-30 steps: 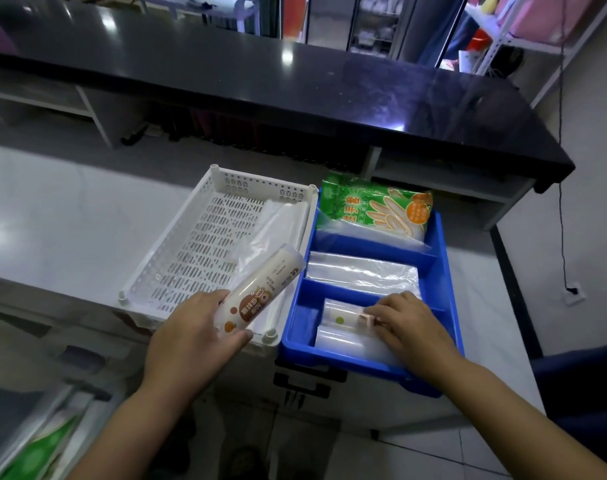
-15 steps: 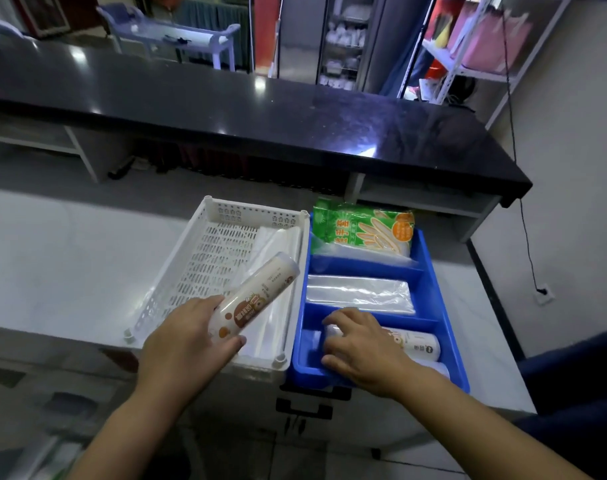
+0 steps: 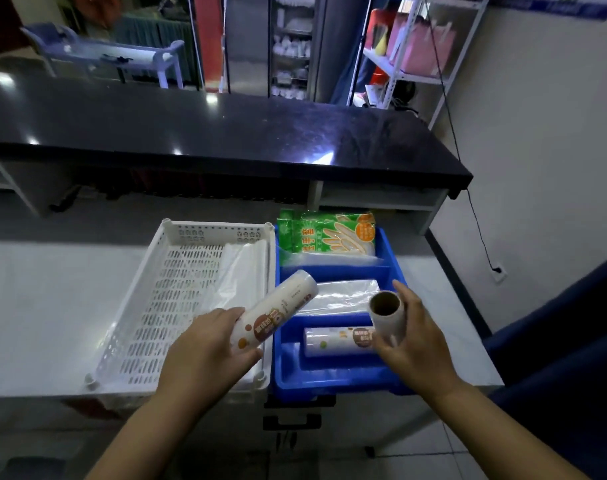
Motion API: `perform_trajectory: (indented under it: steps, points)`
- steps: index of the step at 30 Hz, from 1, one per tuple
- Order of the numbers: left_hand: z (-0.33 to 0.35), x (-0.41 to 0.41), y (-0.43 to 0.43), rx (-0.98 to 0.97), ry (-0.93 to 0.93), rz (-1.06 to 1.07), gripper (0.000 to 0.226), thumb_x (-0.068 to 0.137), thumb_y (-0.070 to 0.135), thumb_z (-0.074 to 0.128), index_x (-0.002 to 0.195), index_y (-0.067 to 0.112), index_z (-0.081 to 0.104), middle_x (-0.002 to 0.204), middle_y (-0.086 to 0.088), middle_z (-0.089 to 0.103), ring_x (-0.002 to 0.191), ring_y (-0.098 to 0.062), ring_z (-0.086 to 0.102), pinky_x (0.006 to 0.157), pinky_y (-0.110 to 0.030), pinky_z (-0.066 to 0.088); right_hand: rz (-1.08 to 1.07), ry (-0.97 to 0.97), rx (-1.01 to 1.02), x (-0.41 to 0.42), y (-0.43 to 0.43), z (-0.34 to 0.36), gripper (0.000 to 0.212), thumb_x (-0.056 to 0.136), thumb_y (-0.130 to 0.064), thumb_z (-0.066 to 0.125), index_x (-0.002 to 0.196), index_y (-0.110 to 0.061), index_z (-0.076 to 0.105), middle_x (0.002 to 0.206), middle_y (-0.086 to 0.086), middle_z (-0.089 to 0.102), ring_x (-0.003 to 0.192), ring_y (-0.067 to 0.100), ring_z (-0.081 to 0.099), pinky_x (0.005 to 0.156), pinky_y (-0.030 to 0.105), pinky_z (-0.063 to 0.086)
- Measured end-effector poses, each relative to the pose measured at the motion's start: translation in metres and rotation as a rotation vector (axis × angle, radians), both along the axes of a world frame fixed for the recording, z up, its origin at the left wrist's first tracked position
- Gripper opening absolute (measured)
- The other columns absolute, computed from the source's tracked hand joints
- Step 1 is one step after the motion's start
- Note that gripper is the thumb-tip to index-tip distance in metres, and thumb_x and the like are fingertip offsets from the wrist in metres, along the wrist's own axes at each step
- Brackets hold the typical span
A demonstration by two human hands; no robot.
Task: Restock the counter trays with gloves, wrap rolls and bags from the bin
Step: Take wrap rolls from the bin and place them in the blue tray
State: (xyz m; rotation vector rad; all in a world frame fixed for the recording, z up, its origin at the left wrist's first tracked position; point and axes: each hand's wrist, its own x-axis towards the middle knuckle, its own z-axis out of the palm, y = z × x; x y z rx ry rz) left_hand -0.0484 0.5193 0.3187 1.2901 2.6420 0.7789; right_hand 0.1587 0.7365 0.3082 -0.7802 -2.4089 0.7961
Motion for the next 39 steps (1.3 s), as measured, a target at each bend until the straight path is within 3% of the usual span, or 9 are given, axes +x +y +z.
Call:
perform_trajectory:
  steps: [3, 6, 10, 13, 17, 23, 26, 30, 39]
  points:
    - [0.001, 0.003, 0.02, -0.023, 0.013, -0.117, 0.049, 0.067, 0.048, 0.068, 0.112, 0.033, 0.056, 0.094, 0.011, 0.06, 0.083, -0.007, 0.053, 0.067, -0.024, 0.046, -0.034, -0.035, -0.159, 0.006, 0.009, 0.002, 0.057, 0.074, -0.033, 0.074, 0.119, -0.038, 0.04, 0.107, -0.019, 0.054, 0.1, 0.009, 0.06, 0.08, 0.032, 0.056]
    - [-0.003, 0.013, 0.045, -0.07, 0.034, -0.247, 0.049, 0.066, 0.053, 0.064, 0.11, 0.035, 0.053, 0.098, 0.012, 0.059, 0.085, -0.006, 0.052, 0.065, -0.02, 0.042, -0.155, 0.168, -0.144, 0.015, 0.016, 0.014, 0.044, 0.071, -0.044, 0.07, 0.105, -0.046, 0.043, 0.097, -0.026, 0.056, 0.095, 0.0, 0.059, 0.072, 0.025, 0.052]
    - [-0.018, 0.032, 0.083, -0.141, 0.076, -0.415, 0.053, 0.069, 0.057, 0.061, 0.116, 0.032, 0.053, 0.108, 0.009, 0.058, 0.094, -0.008, 0.052, 0.068, -0.019, 0.042, -0.344, 0.399, -0.026, 0.024, 0.027, 0.036, 0.056, 0.067, -0.053, 0.065, 0.114, -0.03, 0.044, 0.098, -0.023, 0.052, 0.096, 0.0, 0.057, 0.079, 0.031, 0.05]
    - [-0.033, 0.041, 0.107, -0.17, 0.049, -0.51, 0.059, 0.073, 0.057, 0.057, 0.123, 0.027, 0.052, 0.113, 0.005, 0.051, 0.102, -0.01, 0.04, 0.074, -0.022, 0.04, -0.425, 0.426, 0.077, 0.032, 0.031, 0.046, 0.054, 0.069, -0.042, 0.071, 0.114, -0.027, 0.044, 0.099, -0.015, 0.052, 0.093, -0.01, 0.054, 0.077, 0.025, 0.045]
    - [-0.052, 0.043, 0.124, -0.217, 0.039, -0.591, 0.062, 0.074, 0.056, 0.06, 0.128, 0.027, 0.048, 0.119, 0.002, 0.046, 0.106, -0.013, 0.035, 0.083, -0.025, 0.038, -0.479, 0.393, 0.114, 0.041, 0.028, 0.041, 0.054, 0.071, -0.025, 0.076, 0.115, -0.022, 0.046, 0.106, -0.009, 0.051, 0.091, 0.003, 0.051, 0.077, 0.024, 0.042]
    - [-0.063, 0.047, 0.13, -0.173, -0.004, -0.549, 0.047, 0.065, 0.057, 0.068, 0.094, 0.034, 0.04, 0.112, 0.009, 0.047, 0.095, -0.007, 0.036, 0.079, -0.022, 0.04, -0.468, 0.361, 0.103, 0.046, 0.024, 0.037, 0.062, 0.067, -0.05, 0.065, 0.118, -0.02, 0.046, 0.108, -0.007, 0.053, 0.097, 0.013, 0.055, 0.083, 0.034, 0.047]
    - [-0.059, 0.049, 0.131, -0.179, 0.002, -0.562, 0.039, 0.07, 0.056, 0.066, 0.093, 0.03, 0.047, 0.112, 0.008, 0.05, 0.096, -0.009, 0.037, 0.079, -0.024, 0.041, -0.421, 0.355, 0.109, 0.039, 0.024, 0.037, 0.061, 0.068, -0.049, 0.066, 0.12, -0.02, 0.047, 0.11, -0.009, 0.053, 0.098, 0.01, 0.055, 0.08, 0.031, 0.05]
    - [-0.044, 0.045, 0.125, -0.069, -0.006, -0.445, 0.026, 0.081, 0.043, 0.062, 0.099, 0.024, 0.056, 0.112, 0.005, 0.055, 0.099, -0.01, 0.042, 0.082, -0.021, 0.037, -0.264, 0.257, 0.183, 0.02, 0.021, 0.035, 0.064, 0.073, -0.05, 0.062, 0.126, -0.017, 0.045, 0.113, -0.006, 0.055, 0.099, 0.008, 0.055, 0.079, 0.021, 0.047]
    - [0.0, -0.001, 0.067, 0.065, 0.273, -0.197, 0.009, 0.073, 0.014, 0.072, 0.071, 0.013, 0.063, 0.067, -0.003, 0.063, 0.066, -0.026, 0.055, 0.061, -0.035, 0.044, 0.274, -0.337, 0.696, -0.036, 0.0, 0.003, 0.076, 0.061, -0.047, 0.078, 0.128, -0.023, 0.05, 0.096, 0.002, 0.065, 0.086, 0.023, 0.062, 0.077, 0.04, 0.05]
